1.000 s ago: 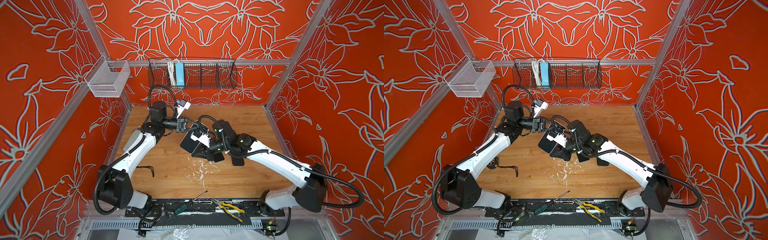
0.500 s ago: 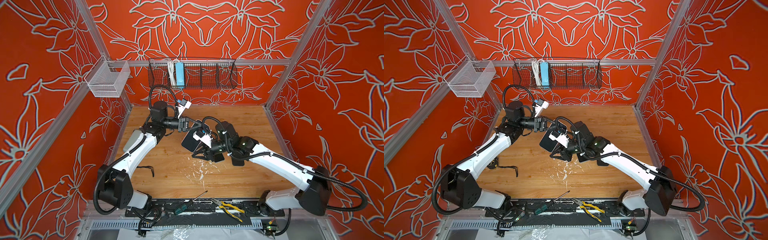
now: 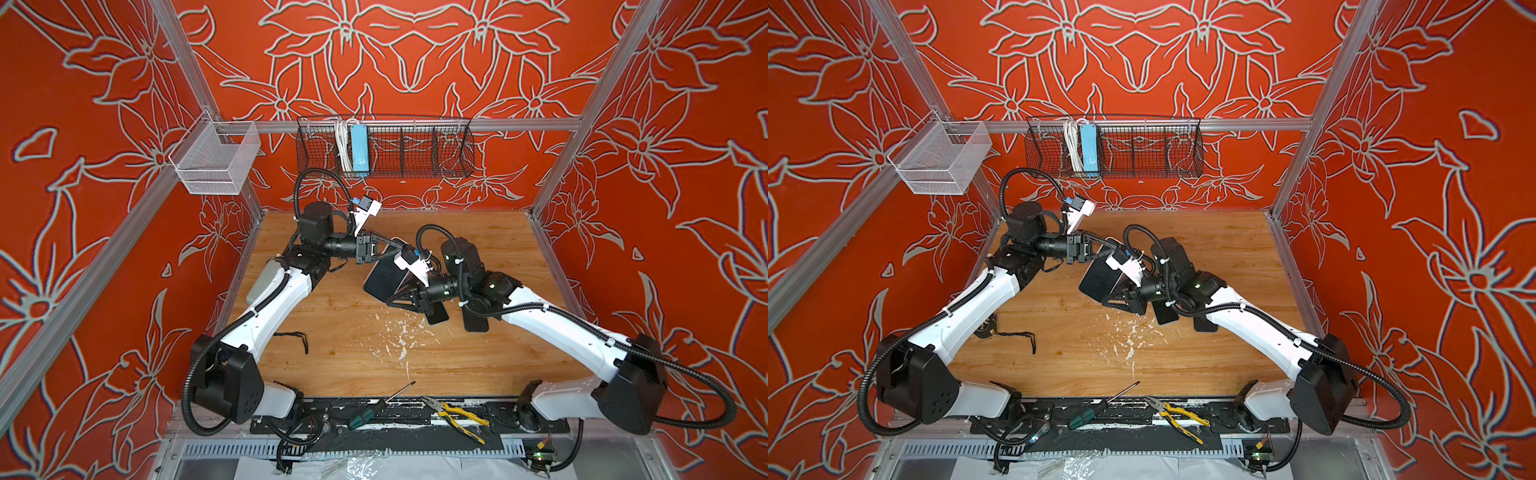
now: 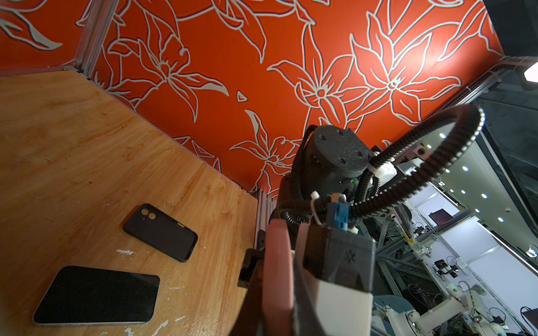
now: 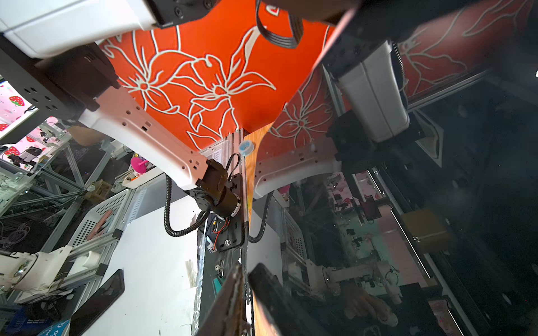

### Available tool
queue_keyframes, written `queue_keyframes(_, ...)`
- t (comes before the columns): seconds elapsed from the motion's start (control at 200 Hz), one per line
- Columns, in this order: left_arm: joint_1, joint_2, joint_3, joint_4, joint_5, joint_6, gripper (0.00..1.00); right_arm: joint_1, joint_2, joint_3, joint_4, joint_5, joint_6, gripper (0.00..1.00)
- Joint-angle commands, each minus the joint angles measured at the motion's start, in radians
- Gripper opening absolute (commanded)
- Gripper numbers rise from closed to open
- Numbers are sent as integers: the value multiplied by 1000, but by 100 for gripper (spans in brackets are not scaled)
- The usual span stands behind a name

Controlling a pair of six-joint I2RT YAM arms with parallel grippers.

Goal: Take the phone out of the phone case
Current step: Remove the phone case from the phone.

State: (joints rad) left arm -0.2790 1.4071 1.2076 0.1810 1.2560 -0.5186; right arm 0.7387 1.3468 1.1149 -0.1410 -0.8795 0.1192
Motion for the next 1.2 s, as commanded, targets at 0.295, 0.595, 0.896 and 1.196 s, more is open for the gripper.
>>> queue_keyframes(0.295, -9, -20, -19, 33, -132, 8, 0, 13, -29, 16, 144, -113, 10, 33)
queue_keyframes(0.595, 8, 0, 4, 38, -181, -36, 0, 22, -54, -2, 122, -116, -4, 32)
queue_keyframes(0.896, 20, 25, 24, 58, -208, -77, 0, 27, -79, -17, 106, -108, -13, 31)
queue_keyframes(1.196, 32, 56, 42, 68, -217, -115, 0, 30, -92, -15, 94, -113, -22, 27)
